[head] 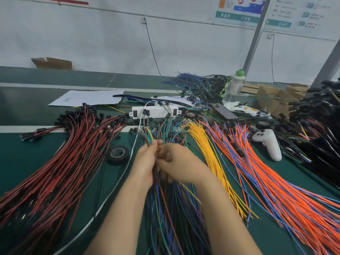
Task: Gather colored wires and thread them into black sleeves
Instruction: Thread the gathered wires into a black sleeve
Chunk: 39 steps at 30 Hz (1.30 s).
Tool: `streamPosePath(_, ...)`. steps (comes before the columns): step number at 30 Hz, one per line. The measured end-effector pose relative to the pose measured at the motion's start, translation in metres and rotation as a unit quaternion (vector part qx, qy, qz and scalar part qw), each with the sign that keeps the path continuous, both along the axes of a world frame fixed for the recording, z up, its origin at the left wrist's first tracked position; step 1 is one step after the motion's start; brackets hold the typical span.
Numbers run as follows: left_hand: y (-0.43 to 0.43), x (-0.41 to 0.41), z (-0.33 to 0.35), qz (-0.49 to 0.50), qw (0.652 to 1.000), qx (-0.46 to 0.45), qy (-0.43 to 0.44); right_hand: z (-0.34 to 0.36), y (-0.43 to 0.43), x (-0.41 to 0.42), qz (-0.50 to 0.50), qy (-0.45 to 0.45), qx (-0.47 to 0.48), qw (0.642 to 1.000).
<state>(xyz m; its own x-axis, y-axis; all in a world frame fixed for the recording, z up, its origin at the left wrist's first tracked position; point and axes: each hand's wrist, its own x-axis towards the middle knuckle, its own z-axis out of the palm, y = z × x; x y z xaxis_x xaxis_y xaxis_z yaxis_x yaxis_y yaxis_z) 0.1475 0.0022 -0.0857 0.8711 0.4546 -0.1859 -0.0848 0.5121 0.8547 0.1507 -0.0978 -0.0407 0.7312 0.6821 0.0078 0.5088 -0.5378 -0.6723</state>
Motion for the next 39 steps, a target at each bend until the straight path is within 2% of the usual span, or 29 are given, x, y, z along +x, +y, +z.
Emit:
streamPosePath(2,0.013,-0.001,0.005,0.015,0.992,-0.108,-0.063,0.008,-0.013,0.000,0.039,0.144,0.060,0.987)
streamPosePath(3,0.023,-0.004,0.007,0.005,0.974,-0.199,-0.109,0.009,-0.022,0.006,0.004,0.167,0.088,0.982)
streamPosePath(4,0.033,-0.008,0.009,-0.017,0.940,-0.302,-0.160,0.008,-0.032,0.015,-0.069,0.133,0.095,0.984)
streamPosePath(5,0.043,-0.012,0.009,-0.048,0.889,-0.405,-0.208,0.004,-0.044,0.029,-0.175,0.047,0.064,0.981)
streamPosePath(6,0.051,-0.017,0.008,-0.085,0.831,-0.490,-0.248,-0.003,-0.057,0.042,-0.290,-0.038,0.011,0.956)
streamPosePath(7,0.057,-0.023,0.008,-0.125,0.779,-0.548,-0.279,-0.010,-0.067,0.051,-0.375,-0.082,-0.043,0.923)
streamPosePath(8,0.058,-0.028,0.009,-0.152,0.756,-0.567,-0.290,-0.018,-0.075,0.057,-0.422,-0.084,-0.089,0.898)
streamPosePath(10,0.057,-0.034,0.010,-0.167,0.762,-0.553,-0.292,-0.035,-0.081,0.064,-0.451,-0.038,-0.136,0.881)
streamPosePath(12,0.052,-0.034,0.016,-0.178,0.767,-0.551,-0.275,-0.050,-0.081,0.067,-0.473,-0.039,-0.130,0.871)
streamPosePath(13,0.048,-0.033,0.020,-0.177,0.782,-0.544,-0.246,-0.054,-0.081,0.069,-0.483,-0.054,-0.112,0.867)
streamPosePath(14,0.045,-0.029,0.021,-0.161,0.819,-0.511,-0.205,-0.056,-0.081,0.071,-0.493,-0.070,-0.090,0.862)
streamPosePath(16,0.033,-0.020,0.022,-0.104,0.921,-0.361,-0.103,-0.057,-0.081,0.074,-0.512,-0.110,-0.030,0.851)
streamPosePath(17,0.026,-0.015,0.019,-0.086,0.949,-0.294,-0.067,-0.056,-0.081,0.074,-0.518,-0.133,0.014,0.845)
streamPosePath(19,0.013,-0.010,0.013,-0.067,0.977,-0.204,-0.017,-0.048,-0.078,0.070,-0.508,-0.170,0.116,0.837)
streamPosePath(21,0.007,-0.007,0.006,-0.051,0.989,-0.140,0.011,-0.034,-0.070,0.063,-0.454,-0.173,0.206,0.849)
streamPosePath(22,0.005,-0.005,0.004,-0.049,0.990,-0.129,0.010,-0.027,-0.064,0.057,-0.409,-0.167,0.229,0.867)
streamPosePath(24,0.001,-0.003,0.002,-0.055,0.989,-0.138,-0.003,-0.014,-0.049,0.043,-0.298,-0.164,0.211,0.917)
streamPosePath(27,-0.004,-0.002,0.002,-0.075,0.988,-0.133,0.009,-0.004,-0.027,0.019,-0.121,-0.147,0.057,0.980)
streamPosePath(29,-0.004,-0.002,0.002,-0.080,0.989,-0.123,0.025,-0.001,-0.014,0.005,-0.031,-0.119,-0.069,0.990)
streamPosePath(31,0.000,-0.002,0.003,-0.067,0.991,-0.116,0.031,-0.001,-0.008,-0.003,0.019,-0.081,-0.130,0.988)
streamPosePath(33,0.002,-0.001,0.002,-0.049,0.994,-0.096,0.033,-0.003,-0.009,-0.003,0.008,-0.066,-0.126,0.990)
streamPosePath(34,0.002,0.000,0.000,-0.042,0.995,-0.078,0.034,-0.004,-0.010,0.000,-0.034,-0.074,-0.102,0.991)
streamPosePath(35,0.002,-0.001,-0.001,-0.037,0.997,-0.059,0.036,-0.005,-0.012,0.006,-0.099,-0.093,-0.063,0.989)
streamPosePath(37,0.002,-0.002,-0.002,-0.039,0.998,-0.037,0.045,-0.010,-0.017,0.024,-0.240,-0.138,-0.007,0.961)
streamPosePath(39,0.003,-0.003,-0.002,-0.044,0.997,-0.027,0.050,-0.015,-0.023,0.040,-0.319,-0.130,-0.051,0.937)
